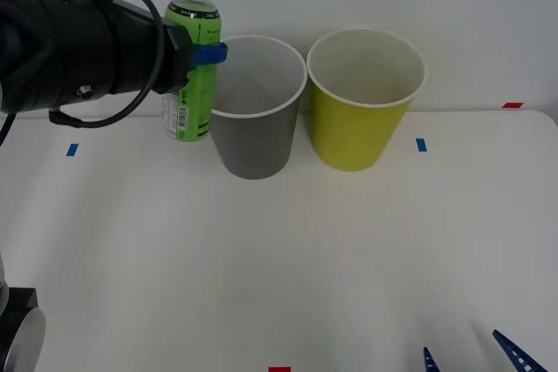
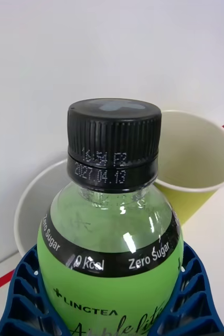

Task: Put cans in the gray bin and PET bottles in the light green bin.

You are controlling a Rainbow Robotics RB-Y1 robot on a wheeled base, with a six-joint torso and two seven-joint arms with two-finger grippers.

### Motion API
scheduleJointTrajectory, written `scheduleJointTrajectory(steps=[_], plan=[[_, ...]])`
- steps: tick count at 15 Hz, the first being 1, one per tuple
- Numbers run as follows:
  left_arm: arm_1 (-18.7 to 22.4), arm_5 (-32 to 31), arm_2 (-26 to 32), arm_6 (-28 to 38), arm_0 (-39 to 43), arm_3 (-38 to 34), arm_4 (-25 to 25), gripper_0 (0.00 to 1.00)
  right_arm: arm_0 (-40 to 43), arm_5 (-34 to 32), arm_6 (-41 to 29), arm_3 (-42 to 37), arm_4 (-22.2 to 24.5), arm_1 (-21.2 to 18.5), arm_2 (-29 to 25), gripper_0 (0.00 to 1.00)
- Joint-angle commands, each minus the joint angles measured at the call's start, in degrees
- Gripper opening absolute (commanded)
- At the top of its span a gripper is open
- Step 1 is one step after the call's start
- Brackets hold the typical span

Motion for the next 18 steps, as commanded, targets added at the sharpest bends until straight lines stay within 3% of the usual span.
scheduleJointTrajectory(steps=[1,4,8,12,16,18], plan=[[-1.7,0.0,-0.1,-0.1,-9.0,8.7,-0.2,0.00,0.0,0.0,0.0,0.0,0.0,0.0,0.0,1.00],[-6.6,-0.8,-0.5,-1.3,-16.8,18.4,-5.3,0.00,0.0,0.0,0.0,0.0,0.0,0.0,0.0,1.00],[-11.6,-14.3,-8.3,-0.3,-18.7,26.5,-14.1,0.00,0.0,0.0,0.0,0.0,0.0,0.0,0.0,1.00],[-14.0,-25.2,-14.6,0.3,-18.7,30.5,-14.3,0.00,0.0,0.0,0.0,0.0,0.0,0.0,0.0,1.00],[-14.7,-46.7,-22.5,0.6,-18.7,41.2,-13.9,0.00,0.0,0.0,0.0,0.0,0.0,0.0,0.0,1.00],[-15.4,-53.4,-24.6,0.6,-19.2,45.3,-13.6,0.00,0.0,0.0,0.0,0.0,0.0,0.0,0.0,1.00]])
